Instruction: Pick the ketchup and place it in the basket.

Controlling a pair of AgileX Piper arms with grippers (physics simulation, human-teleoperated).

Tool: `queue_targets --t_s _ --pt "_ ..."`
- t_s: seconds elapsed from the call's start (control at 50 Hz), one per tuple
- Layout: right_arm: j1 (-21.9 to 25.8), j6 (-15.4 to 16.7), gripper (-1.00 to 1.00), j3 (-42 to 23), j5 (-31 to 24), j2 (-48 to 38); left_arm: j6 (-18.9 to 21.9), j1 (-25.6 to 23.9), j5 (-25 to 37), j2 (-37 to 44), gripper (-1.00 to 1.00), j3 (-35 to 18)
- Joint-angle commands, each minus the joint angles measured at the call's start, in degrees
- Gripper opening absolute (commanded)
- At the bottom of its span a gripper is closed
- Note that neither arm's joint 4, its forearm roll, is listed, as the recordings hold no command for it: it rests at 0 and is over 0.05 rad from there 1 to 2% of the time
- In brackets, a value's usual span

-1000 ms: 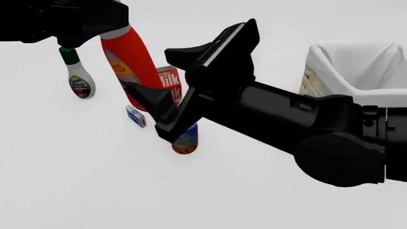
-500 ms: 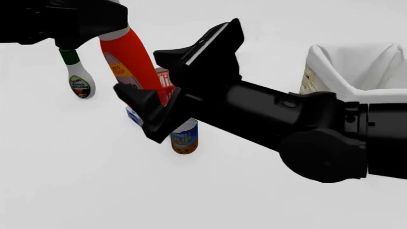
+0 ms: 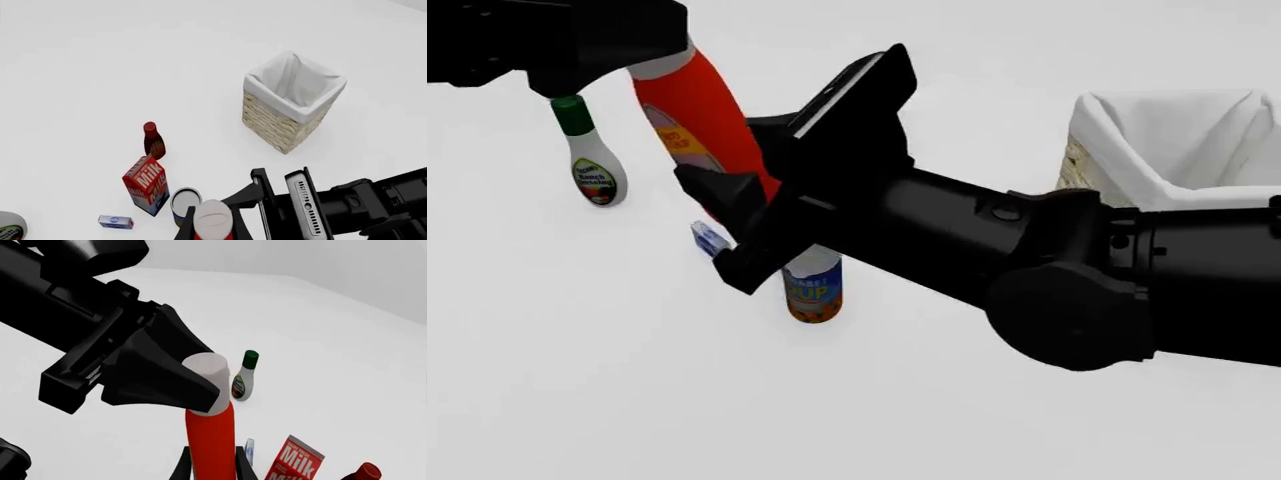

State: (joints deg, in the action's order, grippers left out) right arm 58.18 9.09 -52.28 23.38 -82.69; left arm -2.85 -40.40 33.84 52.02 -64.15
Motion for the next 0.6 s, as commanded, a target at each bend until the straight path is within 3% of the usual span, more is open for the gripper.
queue_targets --t_s 0.02,0.32,0.34,0.6 --pt "-1.0 -0.1 -1.00 0.1 0.5 -0.6 0.4 -0.5 0.3 -0.7 -1.00 -0.5" --pt "-1.3 0.2 -1.00 0.9 0.6 0.0 0.3 -1.1 -0.2 -0.8 -1.00 -0.4" --pt "-1.3 0.1 -1.00 0.9 0.6 0.1 0.1 -1.2 -0.1 -0.7 1.00 -0.4" --pt "-1.4 0.4 -1.00 1.6 0.7 0.7 -2.3 -0.8 -1.8 -3.4 1.00 -2.5"
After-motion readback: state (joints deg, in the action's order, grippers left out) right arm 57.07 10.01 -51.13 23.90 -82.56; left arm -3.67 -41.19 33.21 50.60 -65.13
